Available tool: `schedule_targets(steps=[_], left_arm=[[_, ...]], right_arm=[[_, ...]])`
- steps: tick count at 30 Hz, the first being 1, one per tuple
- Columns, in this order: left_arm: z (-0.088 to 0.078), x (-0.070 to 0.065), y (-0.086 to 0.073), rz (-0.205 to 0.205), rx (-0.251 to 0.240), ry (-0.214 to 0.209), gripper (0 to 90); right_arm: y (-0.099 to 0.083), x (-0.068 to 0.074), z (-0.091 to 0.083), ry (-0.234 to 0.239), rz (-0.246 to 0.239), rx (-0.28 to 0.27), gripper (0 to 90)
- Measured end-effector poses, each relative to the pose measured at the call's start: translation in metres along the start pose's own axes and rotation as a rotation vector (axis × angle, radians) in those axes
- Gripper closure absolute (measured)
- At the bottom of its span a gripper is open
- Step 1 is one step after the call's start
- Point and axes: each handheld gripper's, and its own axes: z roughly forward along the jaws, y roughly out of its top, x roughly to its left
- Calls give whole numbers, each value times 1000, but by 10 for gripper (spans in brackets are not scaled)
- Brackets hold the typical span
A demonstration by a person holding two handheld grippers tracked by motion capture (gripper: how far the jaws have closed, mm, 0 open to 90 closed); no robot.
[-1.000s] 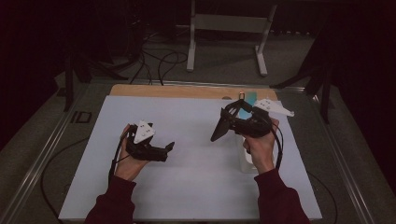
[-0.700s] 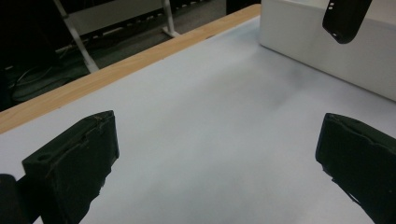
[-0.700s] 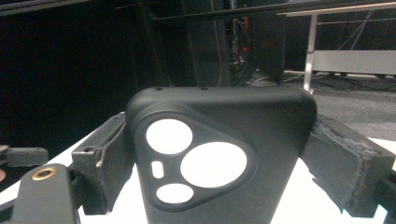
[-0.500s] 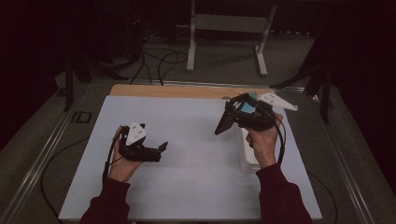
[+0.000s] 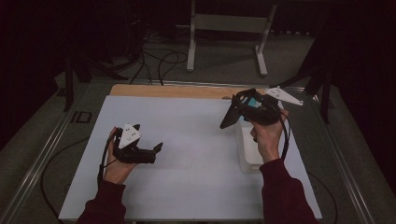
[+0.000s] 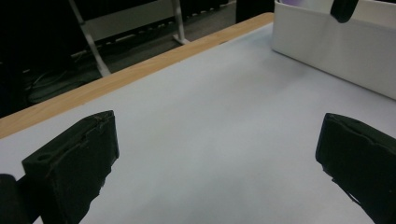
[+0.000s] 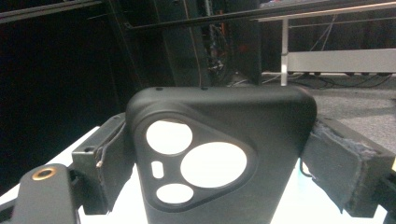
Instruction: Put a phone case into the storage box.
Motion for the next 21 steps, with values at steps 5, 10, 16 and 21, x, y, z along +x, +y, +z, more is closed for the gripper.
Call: schedule_targets(steps=[5, 10, 16, 21], left_arm=[[-6, 5, -4, -14, -21, 17, 0], [-13, 10, -12, -31, -37, 38, 0], [-25, 12, -26, -64, -58, 60, 0], [-34, 13, -36, -73, -73, 76, 0]], right_arm=[[3, -3, 1, -14, -2, -4, 141], [6, -7, 0, -30, -4, -8, 142], [5, -15, 3, -54, 6, -3, 141], [5, -18, 4, -67, 15, -7, 142]])
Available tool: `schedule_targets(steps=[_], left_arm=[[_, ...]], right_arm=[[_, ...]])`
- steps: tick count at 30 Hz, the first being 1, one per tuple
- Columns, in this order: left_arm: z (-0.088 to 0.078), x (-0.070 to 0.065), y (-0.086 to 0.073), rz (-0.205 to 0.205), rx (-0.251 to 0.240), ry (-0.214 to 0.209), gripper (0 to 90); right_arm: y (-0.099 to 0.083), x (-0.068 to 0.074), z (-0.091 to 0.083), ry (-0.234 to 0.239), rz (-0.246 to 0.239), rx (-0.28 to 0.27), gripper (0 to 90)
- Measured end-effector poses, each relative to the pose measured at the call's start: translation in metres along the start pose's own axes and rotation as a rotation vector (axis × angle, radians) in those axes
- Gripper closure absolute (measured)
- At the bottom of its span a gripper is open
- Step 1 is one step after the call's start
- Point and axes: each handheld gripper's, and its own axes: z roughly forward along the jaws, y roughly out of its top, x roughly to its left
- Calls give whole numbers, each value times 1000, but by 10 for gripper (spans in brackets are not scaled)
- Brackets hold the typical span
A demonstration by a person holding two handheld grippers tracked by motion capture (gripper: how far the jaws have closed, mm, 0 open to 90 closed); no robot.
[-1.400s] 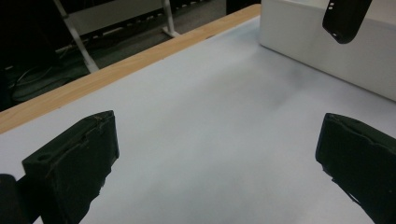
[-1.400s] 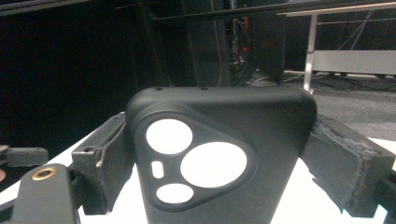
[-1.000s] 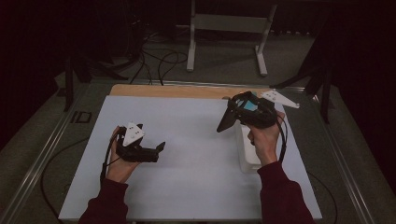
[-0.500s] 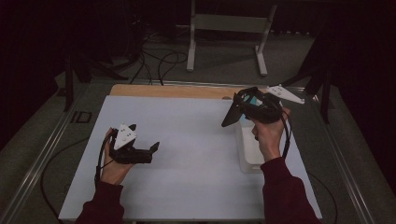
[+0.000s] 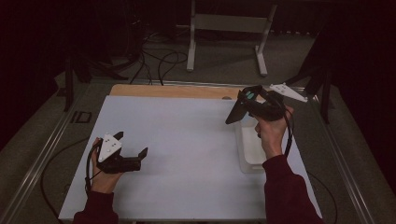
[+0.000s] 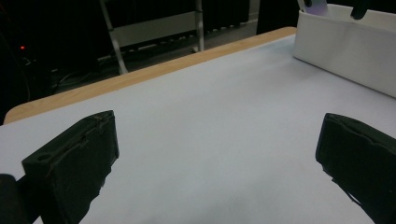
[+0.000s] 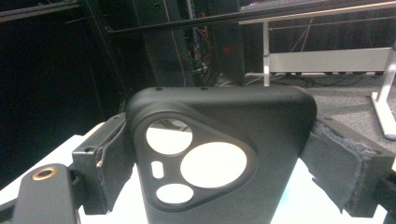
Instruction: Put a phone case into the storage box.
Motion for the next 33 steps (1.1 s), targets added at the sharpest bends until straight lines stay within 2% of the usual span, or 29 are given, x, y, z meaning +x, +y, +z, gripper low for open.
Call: schedule_targets(steps=[10, 16, 33], left_arm=[[-2, 14, -15, -35, -6, 34, 0], [-4, 21, -18, -58, -14, 54, 0], [-6, 22, -20, -65, -16, 64, 0]], right_arm=[[5, -6, 2, -39, 3, -6, 142], [8, -8, 4, -55, 8, -7, 141], [8, -21, 7, -177, 22, -15, 141]])
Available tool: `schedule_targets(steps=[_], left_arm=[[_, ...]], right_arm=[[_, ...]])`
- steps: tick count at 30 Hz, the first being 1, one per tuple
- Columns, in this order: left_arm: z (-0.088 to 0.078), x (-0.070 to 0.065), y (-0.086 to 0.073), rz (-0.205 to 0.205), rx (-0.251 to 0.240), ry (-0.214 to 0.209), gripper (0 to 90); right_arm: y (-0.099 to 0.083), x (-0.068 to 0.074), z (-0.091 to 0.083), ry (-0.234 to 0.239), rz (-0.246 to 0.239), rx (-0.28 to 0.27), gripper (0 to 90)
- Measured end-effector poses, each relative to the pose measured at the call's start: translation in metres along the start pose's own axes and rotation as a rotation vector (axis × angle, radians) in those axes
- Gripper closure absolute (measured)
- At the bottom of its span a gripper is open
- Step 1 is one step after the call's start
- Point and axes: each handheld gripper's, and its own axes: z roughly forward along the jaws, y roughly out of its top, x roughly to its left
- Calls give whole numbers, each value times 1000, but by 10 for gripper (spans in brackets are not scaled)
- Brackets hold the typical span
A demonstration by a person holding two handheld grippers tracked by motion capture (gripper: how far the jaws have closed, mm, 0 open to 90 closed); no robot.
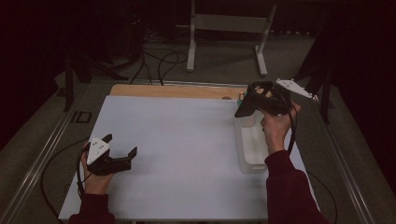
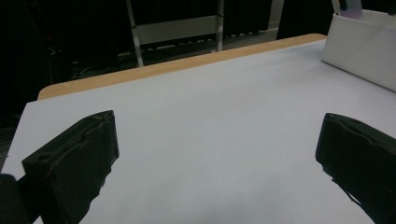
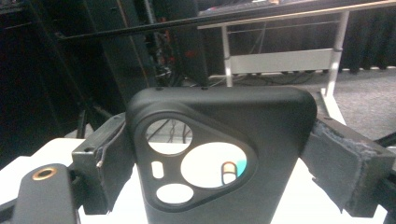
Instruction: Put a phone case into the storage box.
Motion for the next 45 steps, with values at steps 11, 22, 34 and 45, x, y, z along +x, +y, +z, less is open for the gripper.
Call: schedule_targets(steps=[11, 22, 34, 45], left_arm=[[0, 0, 0, -11, -11, 7, 0], [-3, 1, 1, -16, -23, 6, 0], [-6, -1, 3, -17, -32, 4, 0], [-9, 0, 4, -28, -46, 7, 0]], right_arm=[[-7, -9, 7, -88, -17, 39, 141], [-15, -11, 21, -125, -38, 75, 140], [-27, -10, 37, -149, -48, 121, 136], [-38, -6, 54, -183, -78, 181, 132]])
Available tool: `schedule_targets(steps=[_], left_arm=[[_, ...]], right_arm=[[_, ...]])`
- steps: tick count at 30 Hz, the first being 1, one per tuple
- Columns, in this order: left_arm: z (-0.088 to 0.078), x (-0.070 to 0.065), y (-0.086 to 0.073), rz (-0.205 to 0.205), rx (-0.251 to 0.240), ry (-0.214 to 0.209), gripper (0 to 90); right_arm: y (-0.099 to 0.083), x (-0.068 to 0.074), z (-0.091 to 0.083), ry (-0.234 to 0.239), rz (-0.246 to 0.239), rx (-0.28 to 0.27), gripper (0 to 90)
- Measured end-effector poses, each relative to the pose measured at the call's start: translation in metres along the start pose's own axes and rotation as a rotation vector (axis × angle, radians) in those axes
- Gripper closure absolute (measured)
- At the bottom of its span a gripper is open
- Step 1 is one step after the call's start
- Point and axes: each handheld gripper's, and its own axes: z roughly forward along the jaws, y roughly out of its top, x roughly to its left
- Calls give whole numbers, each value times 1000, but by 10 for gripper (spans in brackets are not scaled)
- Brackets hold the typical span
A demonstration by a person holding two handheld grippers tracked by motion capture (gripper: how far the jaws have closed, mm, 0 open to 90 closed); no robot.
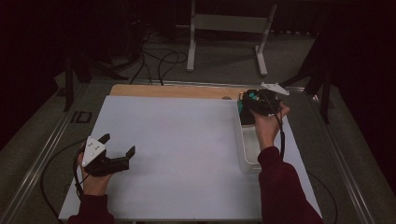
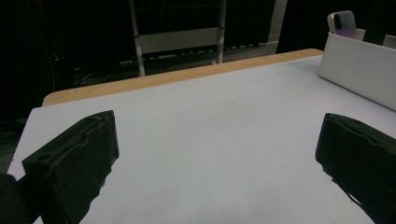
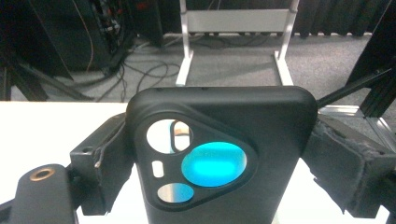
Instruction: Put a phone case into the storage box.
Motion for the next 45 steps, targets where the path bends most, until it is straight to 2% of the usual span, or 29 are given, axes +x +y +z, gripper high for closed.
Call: schedule_targets(steps=[10, 15, 19, 20, 24, 35, 40, 43, 45], left_arm=[[-2, 1, 1, -10, -8, -1, 0], [-2, 1, 1, -14, -12, -1, 0], [-3, 2, 1, -33, -17, 14, 0], [-3, 3, 1, -35, -16, 15, 0], [-3, 3, 1, -36, -11, 17, 0], [-1, -1, 2, -20, 2, 14, 0], [0, -2, 2, -18, 6, 11, 0], [1, -3, 2, -16, 10, 8, 0], [2, -4, 1, -13, 15, 3, 0]], right_arm=[[-8, 3, 19, -15, -20, 83, 129], [-11, 3, 28, -6, -24, 118, 127], [-10, -2, 32, 1, 13, 115, 101], [-10, -3, 32, 16, 25, 115, 89], [-10, -7, 33, 26, 41, 108, 76], [-8, -8, 24, 54, 22, 90, 76], [-6, -6, 10, 91, 17, 53, 76], [-8, -3, 1, 108, -2, 31, 76], [-10, -2, -7, 126, 5, 15, 77]])
